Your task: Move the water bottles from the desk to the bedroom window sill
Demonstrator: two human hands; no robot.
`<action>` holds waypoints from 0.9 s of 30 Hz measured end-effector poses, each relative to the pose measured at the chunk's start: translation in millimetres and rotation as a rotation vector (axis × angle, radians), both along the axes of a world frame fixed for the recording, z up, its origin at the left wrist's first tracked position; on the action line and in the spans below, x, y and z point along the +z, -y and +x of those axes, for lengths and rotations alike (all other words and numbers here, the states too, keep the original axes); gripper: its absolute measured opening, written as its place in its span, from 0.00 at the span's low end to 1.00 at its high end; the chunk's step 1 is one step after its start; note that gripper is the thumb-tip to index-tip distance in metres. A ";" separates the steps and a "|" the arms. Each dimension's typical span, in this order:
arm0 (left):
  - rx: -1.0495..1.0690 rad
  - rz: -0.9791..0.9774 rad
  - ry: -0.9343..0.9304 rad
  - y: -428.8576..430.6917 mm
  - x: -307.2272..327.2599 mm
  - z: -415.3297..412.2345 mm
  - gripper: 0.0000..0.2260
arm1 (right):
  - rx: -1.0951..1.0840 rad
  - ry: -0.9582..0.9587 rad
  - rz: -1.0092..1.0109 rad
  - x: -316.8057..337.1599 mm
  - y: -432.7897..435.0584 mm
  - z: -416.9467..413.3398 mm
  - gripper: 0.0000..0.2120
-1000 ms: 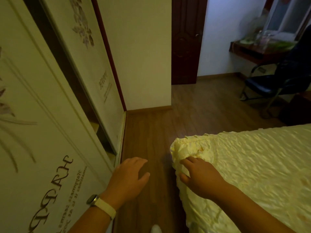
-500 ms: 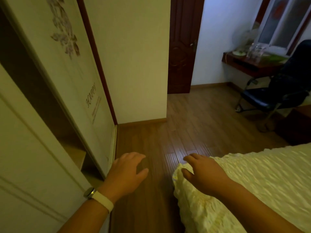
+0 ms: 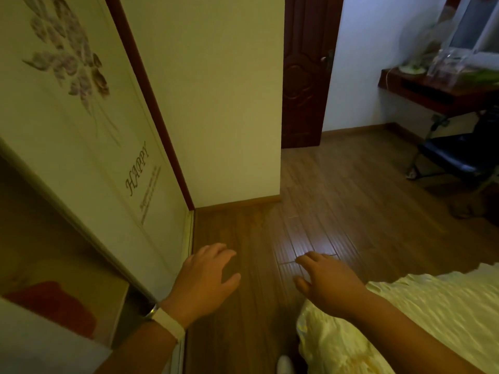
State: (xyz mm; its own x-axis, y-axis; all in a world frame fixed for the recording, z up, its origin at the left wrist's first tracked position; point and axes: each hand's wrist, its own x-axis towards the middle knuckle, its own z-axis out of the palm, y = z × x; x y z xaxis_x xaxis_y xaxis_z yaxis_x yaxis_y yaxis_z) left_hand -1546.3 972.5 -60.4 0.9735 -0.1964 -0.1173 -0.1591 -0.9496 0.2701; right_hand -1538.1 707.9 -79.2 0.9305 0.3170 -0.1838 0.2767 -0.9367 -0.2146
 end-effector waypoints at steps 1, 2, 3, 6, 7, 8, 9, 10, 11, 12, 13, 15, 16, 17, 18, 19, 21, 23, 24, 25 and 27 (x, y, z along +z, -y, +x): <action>-0.007 0.016 -0.001 0.2 0.4 19.5 0.24 | 0.003 -0.002 -0.005 -2.2 2.1 20.5 0.25; -0.012 0.031 -0.004 0.6 1.9 38.4 0.25 | 0.006 -0.005 -0.012 -2.8 4.7 40.1 0.24; -0.016 0.043 -0.007 1.4 4.3 57.3 0.25 | 0.010 -0.009 -0.016 -1.9 7.3 59.4 0.24; -0.026 0.075 0.029 6.0 13.5 112.0 0.26 | 0.019 -0.008 -0.002 9.4 12.9 114.8 0.24; -0.033 0.085 0.052 7.7 15.4 130.0 0.26 | 0.018 0.003 0.007 13.7 14.5 133.2 0.23; -0.039 0.085 0.069 9.6 16.8 146.4 0.26 | 0.011 0.012 0.017 17.8 16.0 150.4 0.23; -0.046 0.081 0.076 11.0 17.8 160.7 0.26 | 0.003 0.017 0.028 21.8 16.9 165.7 0.23; -0.051 0.071 0.074 12.1 19.1 172.8 0.26 | -0.005 0.016 0.041 24.5 16.9 179.1 0.23; -0.054 0.058 0.068 12.1 19.7 183.9 0.26 | -0.012 0.016 0.056 27.0 15.7 191.1 0.23; -0.058 0.049 0.065 11.3 21.0 195.0 0.26 | -0.015 0.018 0.063 29.5 14.1 202.7 0.23; -0.062 0.046 0.063 9.7 21.7 207.9 0.26 | -0.013 0.019 0.062 31.8 12.3 215.3 0.24; -0.066 0.041 0.064 4.5 19.9 236.9 0.26 | -0.018 0.020 0.062 35.3 9.0 242.4 0.24; -0.068 0.039 0.066 1.4 17.3 252.2 0.26 | -0.025 0.023 0.063 35.6 6.9 256.6 0.24; -0.076 0.040 0.065 -1.5 14.3 267.5 0.26 | -0.035 0.027 0.060 35.0 4.5 270.7 0.24; -0.087 0.044 0.061 -4.2 11.0 283.0 0.26 | -0.044 0.029 0.053 33.4 1.7 284.6 0.24; -0.102 0.046 0.054 -6.8 7.2 299.3 0.26 | -0.056 0.024 0.043 31.6 -2.0 298.1 0.25; -0.129 0.040 0.041 -12.4 -0.5 335.1 0.26 | -0.081 0.000 0.016 26.1 -10.6 324.4 0.25; -0.155 0.032 0.028 -18.9 -7.5 373.9 0.26 | -0.111 -0.027 -0.019 19.6 -19.9 350.1 0.25; -0.176 0.027 0.025 -23.0 -11.5 397.9 0.26 | -0.136 -0.039 -0.037 16.7 -25.1 365.9 0.25; -0.195 0.024 0.021 -25.7 -14.7 418.8 0.26 | -0.161 -0.056 -0.052 15.0 -29.4 378.2 0.25; -0.238 0.022 0.018 -28.6 -18.1 460.9 0.26 | -0.217 -0.075 -0.068 15.5 -37.0 402.1 0.25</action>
State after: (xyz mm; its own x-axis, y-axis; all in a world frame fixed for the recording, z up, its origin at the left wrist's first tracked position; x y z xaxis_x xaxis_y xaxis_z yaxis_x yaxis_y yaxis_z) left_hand -1085.5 1001.2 -78.5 0.9022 -0.4178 -0.1071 -0.3834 -0.8906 0.2446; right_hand -1136.1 745.0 -63.6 0.9583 0.0955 -0.2692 0.0529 -0.9855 -0.1612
